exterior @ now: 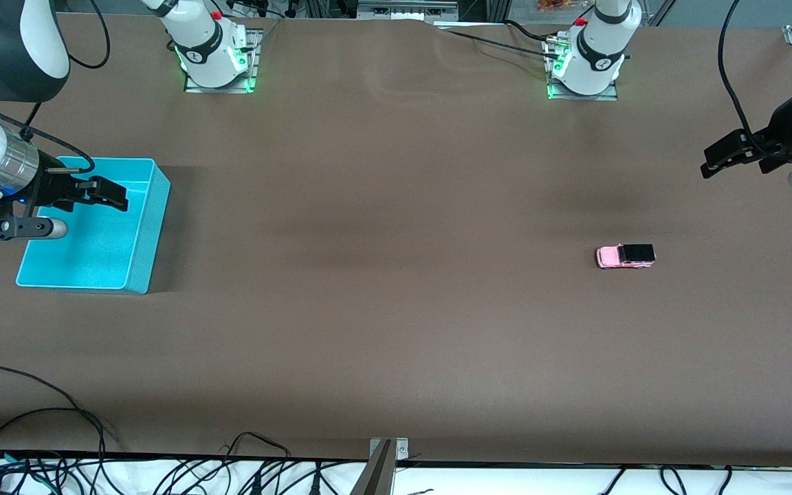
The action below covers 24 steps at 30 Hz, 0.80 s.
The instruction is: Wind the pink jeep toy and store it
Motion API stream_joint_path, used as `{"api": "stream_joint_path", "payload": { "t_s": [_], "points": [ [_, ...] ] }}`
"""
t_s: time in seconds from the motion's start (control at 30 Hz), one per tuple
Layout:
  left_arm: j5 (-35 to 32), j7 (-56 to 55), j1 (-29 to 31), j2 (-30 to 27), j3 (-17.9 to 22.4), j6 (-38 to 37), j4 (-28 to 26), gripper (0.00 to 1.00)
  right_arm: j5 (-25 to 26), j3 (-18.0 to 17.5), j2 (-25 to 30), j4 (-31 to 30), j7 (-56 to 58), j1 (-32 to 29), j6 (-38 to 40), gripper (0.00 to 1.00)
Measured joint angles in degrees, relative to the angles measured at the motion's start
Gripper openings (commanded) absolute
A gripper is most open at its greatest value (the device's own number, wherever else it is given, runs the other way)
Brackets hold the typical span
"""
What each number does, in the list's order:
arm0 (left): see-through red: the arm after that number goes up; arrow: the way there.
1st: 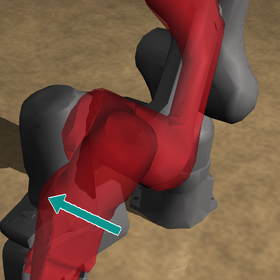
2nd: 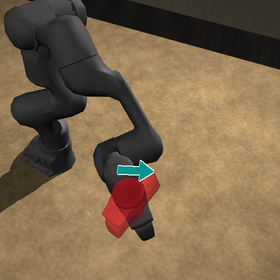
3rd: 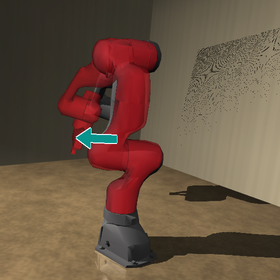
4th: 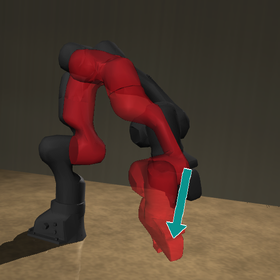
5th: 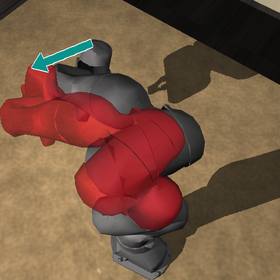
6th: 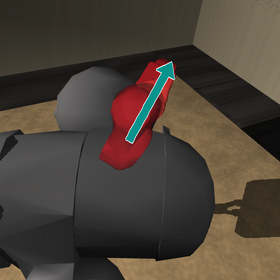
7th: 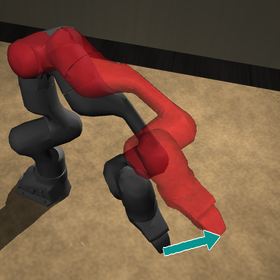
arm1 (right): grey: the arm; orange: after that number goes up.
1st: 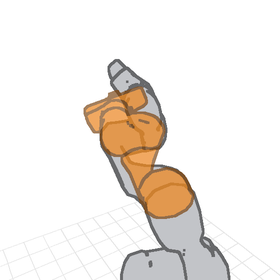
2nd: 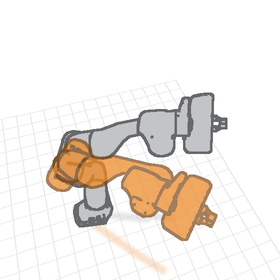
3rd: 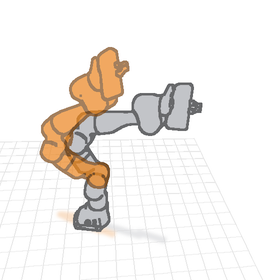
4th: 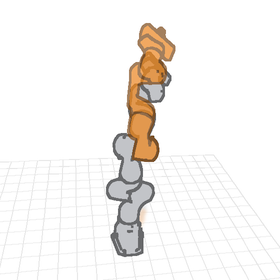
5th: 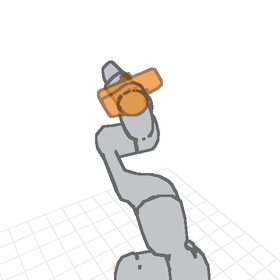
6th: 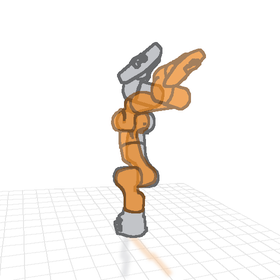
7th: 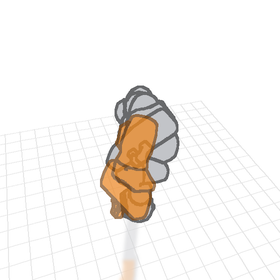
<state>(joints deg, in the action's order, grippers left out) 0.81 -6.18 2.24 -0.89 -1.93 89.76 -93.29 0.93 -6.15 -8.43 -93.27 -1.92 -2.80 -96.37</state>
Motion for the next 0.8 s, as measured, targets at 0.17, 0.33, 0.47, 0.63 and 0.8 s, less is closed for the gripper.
{"api": "stream_joint_path", "payload": {
  "t_s": [0.17, 0.33, 0.47, 0.63, 0.8],
  "points": [
    [0.0, 0.0, 0.0, 0.0, 0.0, 0.0, 0.0, 1.0, 0.01, 0.0, 0.0, 0.0, 0.0, 0.0, -0.08, 1.0],
    [-0.05, 0.2, 0.01, 0.02, 0.0, 0.0, 0.0, 1.0, 0.01, -0.01, 0.0, 0.0, 0.02, 0.0, -0.1, 1.0],
    [-1.18, 1.54, 0.01, 0.1, -0.01, 0.0, 0.0, 1.0, 0.01, -0.04, 0.01, 0.0, 0.02, 0.0, -0.18, 1.0],
    [-2.06, 2.92, 0.02, 0.15, -0.01, 0.0, 0.0, 1.0, 0.01, -0.04, 0.1, 0.0, 0.02, 0.01, -0.18, 1.0],
    [-2.13, 3.2, 0.02, 0.2, -0.01, 0.0, 0.0, 1.0, 0.01, -0.04, 0.18, 0.0, 0.02, 0.0, -0.19, 1.0]
  ]
}}
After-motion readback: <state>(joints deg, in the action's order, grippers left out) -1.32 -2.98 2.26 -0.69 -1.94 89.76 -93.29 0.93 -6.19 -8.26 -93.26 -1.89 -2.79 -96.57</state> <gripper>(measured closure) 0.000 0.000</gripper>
